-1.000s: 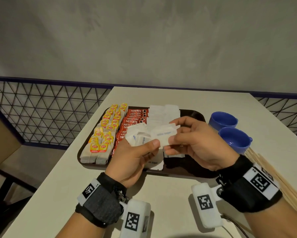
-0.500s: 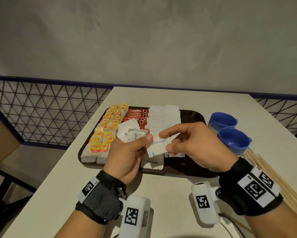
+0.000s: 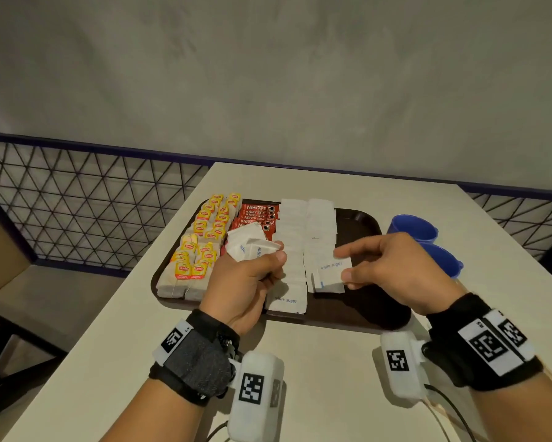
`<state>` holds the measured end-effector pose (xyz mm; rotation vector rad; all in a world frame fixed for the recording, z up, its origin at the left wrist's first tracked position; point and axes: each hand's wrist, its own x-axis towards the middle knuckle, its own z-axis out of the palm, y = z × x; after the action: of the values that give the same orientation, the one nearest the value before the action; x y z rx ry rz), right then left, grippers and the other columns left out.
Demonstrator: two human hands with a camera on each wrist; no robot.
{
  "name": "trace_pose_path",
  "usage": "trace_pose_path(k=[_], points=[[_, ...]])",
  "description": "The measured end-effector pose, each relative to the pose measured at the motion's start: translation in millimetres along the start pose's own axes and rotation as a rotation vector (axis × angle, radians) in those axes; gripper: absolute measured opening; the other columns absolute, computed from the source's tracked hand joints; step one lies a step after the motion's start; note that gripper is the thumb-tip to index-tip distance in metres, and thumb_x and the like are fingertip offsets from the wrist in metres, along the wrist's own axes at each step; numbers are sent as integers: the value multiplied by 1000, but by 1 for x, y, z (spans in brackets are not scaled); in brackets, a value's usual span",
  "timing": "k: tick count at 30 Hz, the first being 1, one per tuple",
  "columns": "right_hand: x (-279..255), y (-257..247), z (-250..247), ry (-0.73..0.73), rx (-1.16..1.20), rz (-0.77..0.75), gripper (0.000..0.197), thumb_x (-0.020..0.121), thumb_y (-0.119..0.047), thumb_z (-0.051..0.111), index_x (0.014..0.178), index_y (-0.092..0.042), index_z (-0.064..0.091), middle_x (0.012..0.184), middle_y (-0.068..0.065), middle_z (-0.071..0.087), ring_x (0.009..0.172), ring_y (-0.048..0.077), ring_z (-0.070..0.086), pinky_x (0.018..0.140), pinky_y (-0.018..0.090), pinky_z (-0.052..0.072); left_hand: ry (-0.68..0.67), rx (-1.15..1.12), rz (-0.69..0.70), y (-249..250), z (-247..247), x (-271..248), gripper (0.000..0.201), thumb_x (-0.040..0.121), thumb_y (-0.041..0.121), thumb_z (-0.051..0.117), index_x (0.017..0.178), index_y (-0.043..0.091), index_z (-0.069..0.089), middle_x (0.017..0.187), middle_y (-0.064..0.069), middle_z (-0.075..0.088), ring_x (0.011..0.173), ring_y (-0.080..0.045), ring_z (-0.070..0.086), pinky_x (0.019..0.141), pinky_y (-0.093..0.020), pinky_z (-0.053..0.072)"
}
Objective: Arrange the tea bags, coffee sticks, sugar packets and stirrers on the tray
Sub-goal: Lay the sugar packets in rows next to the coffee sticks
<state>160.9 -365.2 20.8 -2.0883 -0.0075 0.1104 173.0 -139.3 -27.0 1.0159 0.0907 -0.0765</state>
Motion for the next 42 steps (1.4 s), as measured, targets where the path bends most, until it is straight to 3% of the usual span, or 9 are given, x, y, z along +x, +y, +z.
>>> trace_pose_path(k=[2, 7, 11, 16, 25, 31, 36, 39, 42], points=[[4, -1, 1, -38, -56, 21, 29, 84, -3, 82, 105, -23, 77, 88, 2, 81, 77, 17, 78, 74, 20, 60, -5, -1, -14, 0, 1, -1, 25, 88, -12, 66, 110, 1, 69, 86, -9, 68, 73, -19, 62, 74, -33, 54], [23, 3, 5, -126, -177, 84, 31, 82, -2, 84, 107, -19, 77, 106, 7, 75, 80, 20, 79, 78, 29, 64, -10, -40, -24, 4, -1, -1, 23, 88, -12, 64, 106, 1, 69, 79, -10, 65, 69, -20, 60, 74, -34, 52], [30, 12, 4, -192, -309, 144, 29, 81, -4, 85, 105, -16, 73, 83, 4, 72, 73, 21, 79, 86, 35, 63, -5, -73, -76, 6, 1, -2, 19, 91, -10, 60, 107, -4, 70, 83, -14, 65, 73, -21, 61, 73, -30, 52], [33, 12, 4, -220, -436, 178, 25, 82, -10, 87, 100, -14, 70, 68, -4, 74, 66, 16, 77, 64, 19, 59, 37, -134, -149, 5, 4, -3, 26, 93, -13, 46, 108, -3, 65, 102, -20, 68, 93, -30, 66, 86, -37, 54], [40, 3, 18, -278, -582, 150, 26, 82, -19, 88, 100, -12, 71, 78, 3, 78, 60, 13, 73, 61, 20, 58, 56, -140, -177, 6, 5, -5, 25, 94, -10, 46, 105, -2, 67, 108, -20, 70, 95, -33, 66, 89, -39, 55], [51, -7, 27, -317, -686, 163, 29, 83, -16, 86, 104, -5, 70, 82, 8, 80, 73, 24, 79, 78, 35, 65, 49, -148, -195, 6, 4, -4, 27, 94, -8, 48, 114, -1, 65, 113, -21, 70, 95, -33, 67, 81, -37, 57], [55, -10, 26, -310, -691, 170, 29, 81, -15, 87, 103, -6, 71, 81, 6, 80, 72, 23, 78, 74, 30, 64, 38, -161, -180, 6, 3, -3, 26, 94, -10, 46, 108, -1, 66, 112, -21, 70, 96, -34, 67, 88, -39, 56], [53, -13, 20, -296, -678, 155, 30, 80, -25, 89, 101, -10, 72, 83, 3, 79, 74, 24, 78, 73, 31, 64, 21, -203, -198, 7, 3, -4, 31, 91, -10, 39, 108, -4, 64, 116, -25, 67, 100, -38, 69, 86, -42, 57], [47, -22, 12, -198, -622, 71, 25, 86, -37, 83, 97, -18, 71, 84, 1, 77, 74, 22, 77, 74, 34, 66, -43, -288, -215, 10, 4, -6, 38, 89, -11, 30, 117, -5, 54, 126, -32, 62, 106, -49, 70, 95, -53, 55]])
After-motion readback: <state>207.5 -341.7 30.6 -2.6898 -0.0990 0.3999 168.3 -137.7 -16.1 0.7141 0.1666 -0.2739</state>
